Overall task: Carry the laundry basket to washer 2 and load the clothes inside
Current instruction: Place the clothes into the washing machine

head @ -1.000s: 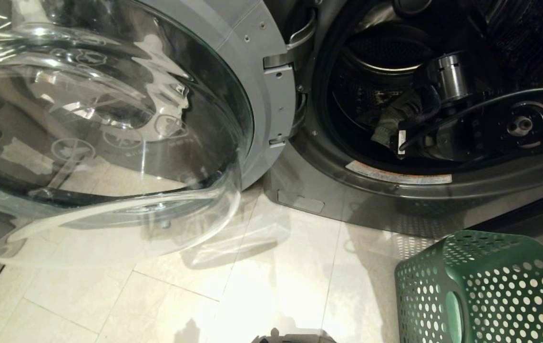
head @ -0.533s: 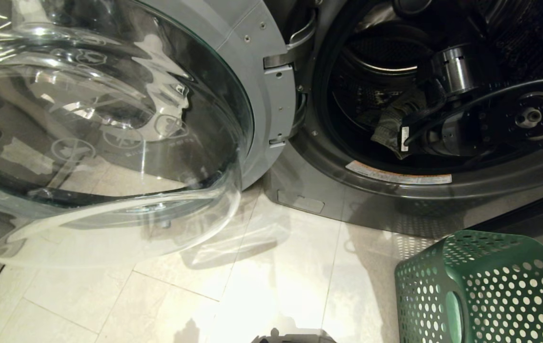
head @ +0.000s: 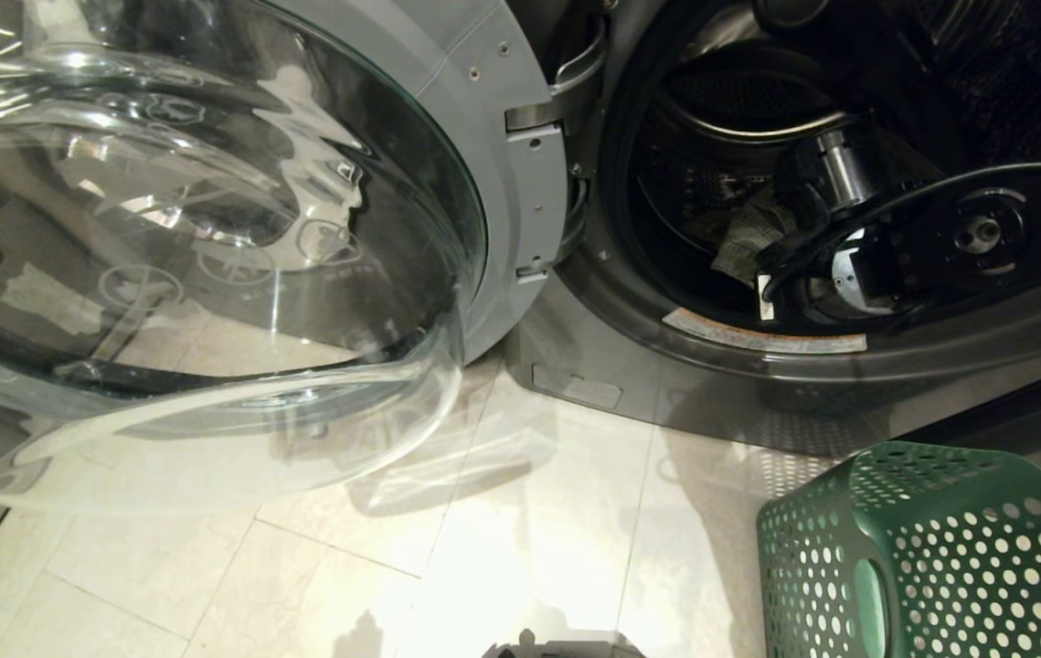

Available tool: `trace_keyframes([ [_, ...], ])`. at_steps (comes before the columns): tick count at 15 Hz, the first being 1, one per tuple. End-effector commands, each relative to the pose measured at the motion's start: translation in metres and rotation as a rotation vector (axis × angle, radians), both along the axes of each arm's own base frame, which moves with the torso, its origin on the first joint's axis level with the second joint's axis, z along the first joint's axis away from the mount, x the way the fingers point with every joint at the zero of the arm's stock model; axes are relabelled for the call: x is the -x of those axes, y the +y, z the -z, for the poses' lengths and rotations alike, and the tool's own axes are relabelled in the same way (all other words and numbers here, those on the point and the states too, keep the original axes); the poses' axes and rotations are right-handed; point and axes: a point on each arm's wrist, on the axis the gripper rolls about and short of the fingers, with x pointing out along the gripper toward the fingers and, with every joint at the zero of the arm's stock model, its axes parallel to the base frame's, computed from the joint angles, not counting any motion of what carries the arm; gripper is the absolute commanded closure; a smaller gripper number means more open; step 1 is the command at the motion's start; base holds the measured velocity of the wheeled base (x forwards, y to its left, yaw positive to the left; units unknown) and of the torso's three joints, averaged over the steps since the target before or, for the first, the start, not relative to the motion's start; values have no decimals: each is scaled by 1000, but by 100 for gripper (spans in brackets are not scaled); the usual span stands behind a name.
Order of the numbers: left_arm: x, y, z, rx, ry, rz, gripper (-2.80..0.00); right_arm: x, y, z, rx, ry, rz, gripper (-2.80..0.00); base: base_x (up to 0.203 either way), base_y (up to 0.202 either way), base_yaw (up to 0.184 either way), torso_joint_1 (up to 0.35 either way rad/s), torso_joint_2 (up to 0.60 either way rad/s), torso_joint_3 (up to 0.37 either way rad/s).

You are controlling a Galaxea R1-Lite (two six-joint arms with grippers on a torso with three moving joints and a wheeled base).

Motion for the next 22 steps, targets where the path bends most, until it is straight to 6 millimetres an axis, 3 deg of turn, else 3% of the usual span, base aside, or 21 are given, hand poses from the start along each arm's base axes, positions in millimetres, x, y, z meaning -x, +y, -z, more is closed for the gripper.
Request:
trace_keyframes([
  [1, 0, 0, 0, 0, 0, -1, 0, -10, 4, 12, 2, 31, -7, 0, 0, 0, 0, 0, 0, 0],
  [7, 0, 0, 0, 0, 0, -1, 0, -41, 13, 17, -17, 0, 4, 0, 0, 0, 0, 0, 0, 0],
  [17, 0, 0, 0, 0, 0, -1, 0, -49, 1, 11, -4, 1, 54, 0, 0, 0, 0, 0, 0, 0],
  [22, 0, 0, 0, 0, 0, -1, 0, -70, 4, 8, -4, -191, 163, 0, 0, 0, 0, 0, 0, 0],
])
